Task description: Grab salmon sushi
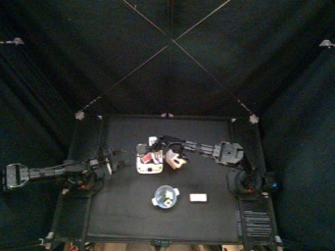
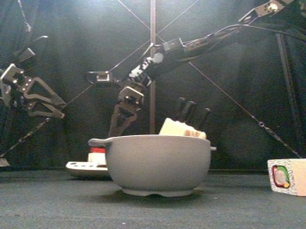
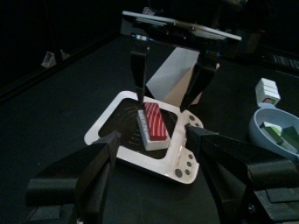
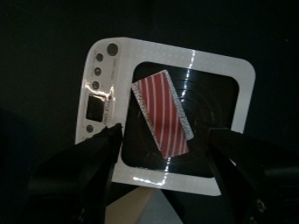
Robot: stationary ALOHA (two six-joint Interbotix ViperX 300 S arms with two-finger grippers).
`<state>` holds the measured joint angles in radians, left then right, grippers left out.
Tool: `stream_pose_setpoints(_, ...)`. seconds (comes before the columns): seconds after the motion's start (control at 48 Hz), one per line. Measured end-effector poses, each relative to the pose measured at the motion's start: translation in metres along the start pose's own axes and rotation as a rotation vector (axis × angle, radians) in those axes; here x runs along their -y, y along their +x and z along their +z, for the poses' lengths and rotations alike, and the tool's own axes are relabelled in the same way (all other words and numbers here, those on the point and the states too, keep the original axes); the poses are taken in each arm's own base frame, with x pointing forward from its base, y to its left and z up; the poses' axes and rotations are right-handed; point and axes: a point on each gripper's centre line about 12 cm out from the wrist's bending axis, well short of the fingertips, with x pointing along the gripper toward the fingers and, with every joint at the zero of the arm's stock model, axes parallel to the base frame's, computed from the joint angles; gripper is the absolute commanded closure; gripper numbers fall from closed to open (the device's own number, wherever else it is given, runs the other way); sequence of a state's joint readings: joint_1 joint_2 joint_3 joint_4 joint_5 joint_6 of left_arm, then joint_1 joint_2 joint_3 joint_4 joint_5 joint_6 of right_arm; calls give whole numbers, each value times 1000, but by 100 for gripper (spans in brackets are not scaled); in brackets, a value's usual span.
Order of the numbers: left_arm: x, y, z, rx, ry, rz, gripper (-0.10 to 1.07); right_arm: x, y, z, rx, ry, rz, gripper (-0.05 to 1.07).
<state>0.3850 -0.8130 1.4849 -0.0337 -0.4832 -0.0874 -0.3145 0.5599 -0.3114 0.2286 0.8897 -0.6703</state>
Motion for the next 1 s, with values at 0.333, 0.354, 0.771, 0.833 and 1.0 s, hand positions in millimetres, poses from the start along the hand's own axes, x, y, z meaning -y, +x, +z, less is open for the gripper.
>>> stream_pose_setpoints(0.333,-1,0,-1,-1,-4,4,2,3,7,3,15,-36,-53,6)
stream_pose_setpoints(0.354,-1,0,-1,-3,-4,4,2,3,8,2,14,-37,-53,6)
stream_pose_setpoints(0.771,-1,0,0,-1,-6,6,2,2,29,-7,-19,-41,-38,13)
stream_pose_setpoints(0.833,-1,0,-1,-1,-6,5,2,2,29,-7,-19,-42,-38,19)
stream_pose_setpoints(1.0,-1,0,0,-1,-6,6,2,1,29,-7,-20,-37,-36,30)
